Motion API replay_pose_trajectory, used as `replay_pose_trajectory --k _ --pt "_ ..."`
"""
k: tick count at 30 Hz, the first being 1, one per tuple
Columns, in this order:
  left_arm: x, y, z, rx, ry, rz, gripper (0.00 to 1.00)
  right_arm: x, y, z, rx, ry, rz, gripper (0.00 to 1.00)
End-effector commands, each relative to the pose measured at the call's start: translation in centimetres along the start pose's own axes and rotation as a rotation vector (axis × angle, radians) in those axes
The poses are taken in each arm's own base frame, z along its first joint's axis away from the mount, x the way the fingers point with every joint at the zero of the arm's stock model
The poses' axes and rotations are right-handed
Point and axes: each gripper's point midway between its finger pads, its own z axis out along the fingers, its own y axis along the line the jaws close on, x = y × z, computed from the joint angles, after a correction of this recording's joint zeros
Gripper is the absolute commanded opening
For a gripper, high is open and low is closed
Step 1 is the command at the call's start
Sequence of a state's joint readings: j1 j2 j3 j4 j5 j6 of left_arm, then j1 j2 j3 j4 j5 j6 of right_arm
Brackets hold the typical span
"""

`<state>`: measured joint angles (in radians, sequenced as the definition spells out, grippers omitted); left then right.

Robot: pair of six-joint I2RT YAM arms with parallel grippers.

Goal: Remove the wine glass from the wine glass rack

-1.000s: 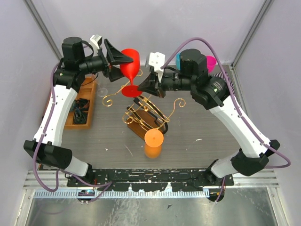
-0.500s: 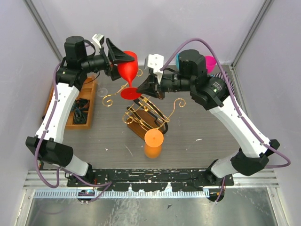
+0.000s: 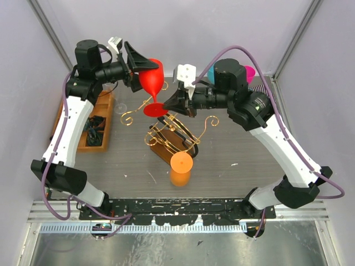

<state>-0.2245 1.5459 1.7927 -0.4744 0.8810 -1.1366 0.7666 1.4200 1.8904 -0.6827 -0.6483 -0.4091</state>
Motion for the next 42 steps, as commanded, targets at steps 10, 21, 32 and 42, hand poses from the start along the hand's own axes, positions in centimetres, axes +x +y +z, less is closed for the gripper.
replay_pose_trajectory --k 10,21,32,42 --pt "-1.0 -1.6 0.0 0.050 -0.009 0.026 0.88 -1.7 0.1 -1.5 0.040 -0.031 -0.042 0.12" --pt "-2.9 -1.3 0.2 0.051 -0.040 -0.002 0.74 -1.7 -1.6 -2.0 0.161 -0.033 -0.015 0.54" --pt "-10.2 1.5 -1.4 0.015 -0.200 -0.038 0.75 -1.8 -3.4 -4.2 0.332 -0.025 -0.007 0.66" --pt "-18.3 7.6 -1.7 -0.316 -0.414 0.210 0.76 0.9 -3.6 -5.3 0.399 0.038 -0.013 0.66"
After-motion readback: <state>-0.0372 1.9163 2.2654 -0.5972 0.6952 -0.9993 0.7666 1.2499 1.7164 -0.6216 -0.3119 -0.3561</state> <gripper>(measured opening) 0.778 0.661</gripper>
